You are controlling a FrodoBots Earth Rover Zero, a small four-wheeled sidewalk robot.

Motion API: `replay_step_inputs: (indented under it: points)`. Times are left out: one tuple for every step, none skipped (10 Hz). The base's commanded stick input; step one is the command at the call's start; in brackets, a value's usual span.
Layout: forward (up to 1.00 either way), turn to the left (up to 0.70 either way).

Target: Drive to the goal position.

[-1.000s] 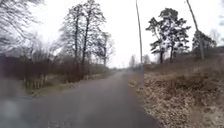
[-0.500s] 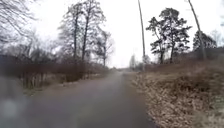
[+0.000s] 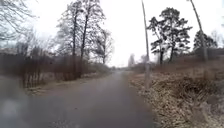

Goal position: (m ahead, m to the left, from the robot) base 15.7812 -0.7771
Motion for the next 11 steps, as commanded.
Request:
replay_step_inputs:
  points:
    - [0.70,0.00]
    - [0.70,0.00]
    - [0.70,0.00]
    - [0.70,0.00]
    - [0.70,0.00]
    - [0.70,0.00]
    - [0.70,0.00]
    - [0.70,0.00]
    - [0.70,0.00]
    - [0.70,0.00]
    - [0.70,0.00]
